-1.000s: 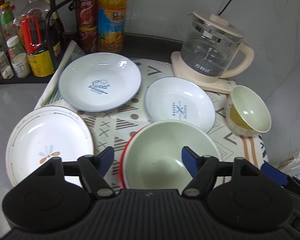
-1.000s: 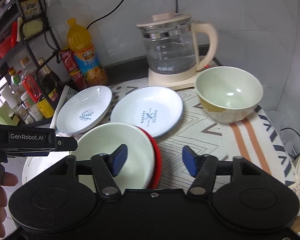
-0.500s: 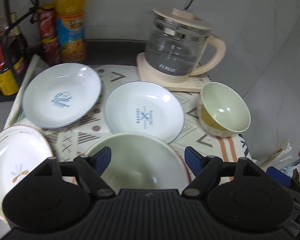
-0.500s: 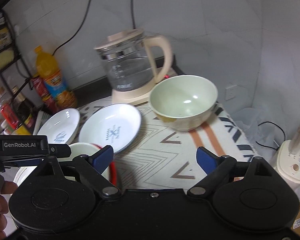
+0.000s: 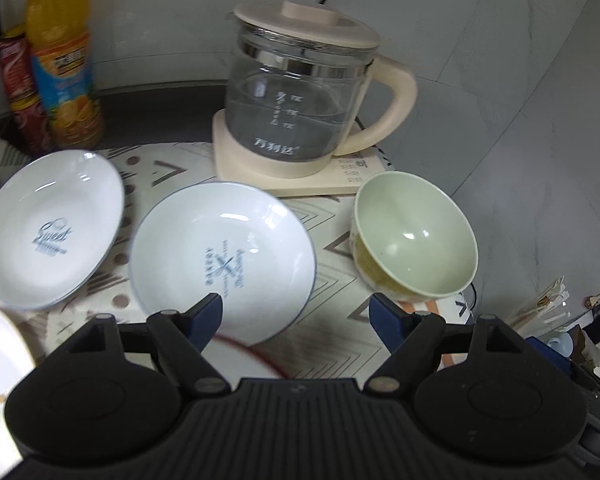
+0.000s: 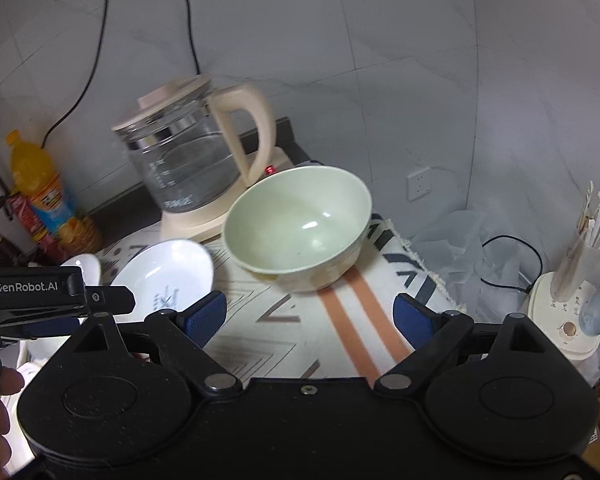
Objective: Organize plates and bowls
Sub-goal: 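Move both grippers to the small pale green bowl and close on its rim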
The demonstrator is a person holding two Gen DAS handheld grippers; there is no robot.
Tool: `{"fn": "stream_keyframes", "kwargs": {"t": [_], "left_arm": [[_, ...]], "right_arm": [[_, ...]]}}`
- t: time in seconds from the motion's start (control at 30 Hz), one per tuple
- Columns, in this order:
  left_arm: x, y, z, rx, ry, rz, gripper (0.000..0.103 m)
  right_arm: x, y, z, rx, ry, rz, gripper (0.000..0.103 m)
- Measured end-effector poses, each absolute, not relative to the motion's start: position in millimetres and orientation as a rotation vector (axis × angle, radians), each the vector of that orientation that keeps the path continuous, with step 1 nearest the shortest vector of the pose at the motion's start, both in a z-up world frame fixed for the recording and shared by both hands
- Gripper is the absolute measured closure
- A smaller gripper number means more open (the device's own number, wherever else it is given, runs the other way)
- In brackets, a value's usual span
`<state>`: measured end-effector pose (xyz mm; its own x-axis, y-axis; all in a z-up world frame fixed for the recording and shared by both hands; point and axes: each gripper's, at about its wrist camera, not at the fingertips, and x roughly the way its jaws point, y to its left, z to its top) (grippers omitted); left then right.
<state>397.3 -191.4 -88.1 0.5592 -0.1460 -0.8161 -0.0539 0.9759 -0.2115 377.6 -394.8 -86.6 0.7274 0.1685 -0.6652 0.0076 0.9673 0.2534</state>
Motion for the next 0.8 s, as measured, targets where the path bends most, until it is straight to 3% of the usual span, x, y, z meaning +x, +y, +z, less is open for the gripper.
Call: {"fn": "stream_keyframes", "kwargs": {"t": [0.27,0.47,0.67,0.8], "left_arm": [[434.2,-215.9,-95.4,-0.205,0.977,-0.128,0.024],[459.6,-232.0,-111.4,-0.201,0.996,-0.178,0.028],[480.2,-239.3,-127.9,-0.226,1.029,-0.210,0.040],[490.6,-241.7,-143.5,-0.240,1.068,-0.210,0.053]], "right_arm": [[407.0,-401.5,-90.5,0.256,0.751,0.052,0.015],[429.9,-408.8,-100.8,0.269,0.779,0.024,0.023],[447.2,-414.1,-112.0,0.280,0.816,0.013,0.035],[458.2,-413.2,-117.8,0.259,0.826,0.017,0.042]]}}
